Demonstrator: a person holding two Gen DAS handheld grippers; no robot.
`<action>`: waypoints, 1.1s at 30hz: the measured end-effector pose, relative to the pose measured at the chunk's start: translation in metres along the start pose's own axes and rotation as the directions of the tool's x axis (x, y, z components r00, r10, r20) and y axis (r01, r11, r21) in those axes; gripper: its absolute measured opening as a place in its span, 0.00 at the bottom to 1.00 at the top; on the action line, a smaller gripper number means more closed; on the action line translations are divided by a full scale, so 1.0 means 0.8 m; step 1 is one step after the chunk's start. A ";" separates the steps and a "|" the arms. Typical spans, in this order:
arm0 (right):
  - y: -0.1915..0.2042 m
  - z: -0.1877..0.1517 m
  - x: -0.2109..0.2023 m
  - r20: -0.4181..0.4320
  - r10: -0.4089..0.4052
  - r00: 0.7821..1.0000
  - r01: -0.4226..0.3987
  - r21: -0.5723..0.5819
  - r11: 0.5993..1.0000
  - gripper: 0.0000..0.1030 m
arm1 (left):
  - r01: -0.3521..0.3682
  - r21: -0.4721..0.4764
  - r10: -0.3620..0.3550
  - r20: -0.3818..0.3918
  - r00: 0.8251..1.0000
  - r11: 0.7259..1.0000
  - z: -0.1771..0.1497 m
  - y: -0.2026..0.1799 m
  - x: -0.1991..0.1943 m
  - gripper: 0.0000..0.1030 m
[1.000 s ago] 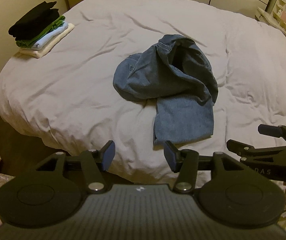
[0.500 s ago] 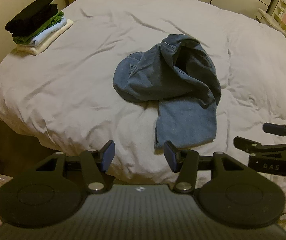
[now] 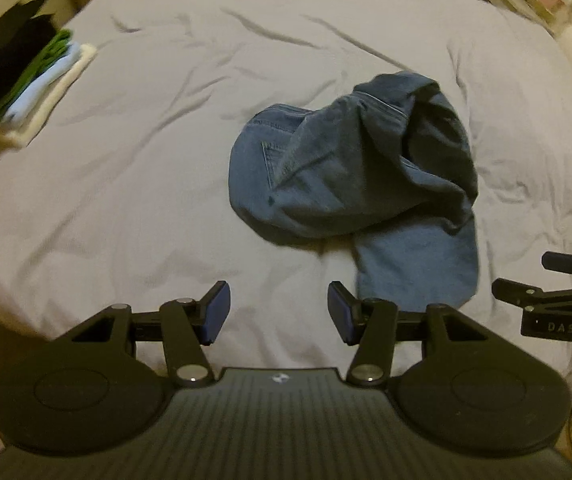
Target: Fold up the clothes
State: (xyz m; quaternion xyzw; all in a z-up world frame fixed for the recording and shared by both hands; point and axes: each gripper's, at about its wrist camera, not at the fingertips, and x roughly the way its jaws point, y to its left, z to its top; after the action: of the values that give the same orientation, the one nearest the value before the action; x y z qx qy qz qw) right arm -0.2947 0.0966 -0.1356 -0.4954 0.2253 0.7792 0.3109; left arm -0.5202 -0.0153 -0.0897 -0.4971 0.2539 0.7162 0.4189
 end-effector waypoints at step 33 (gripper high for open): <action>0.302 0.143 0.283 -0.108 -0.160 0.981 0.119 -0.312 0.942 0.80 | 0.201 0.133 -0.166 -0.234 0.958 0.971 0.162 0.235 0.222 0.49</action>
State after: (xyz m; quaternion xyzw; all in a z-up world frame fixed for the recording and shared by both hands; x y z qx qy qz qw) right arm -0.6092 0.0607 -0.2852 -0.6026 0.0869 0.7460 0.2699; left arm -0.7728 0.0498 -0.2150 -0.5610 0.3065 0.5923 0.4904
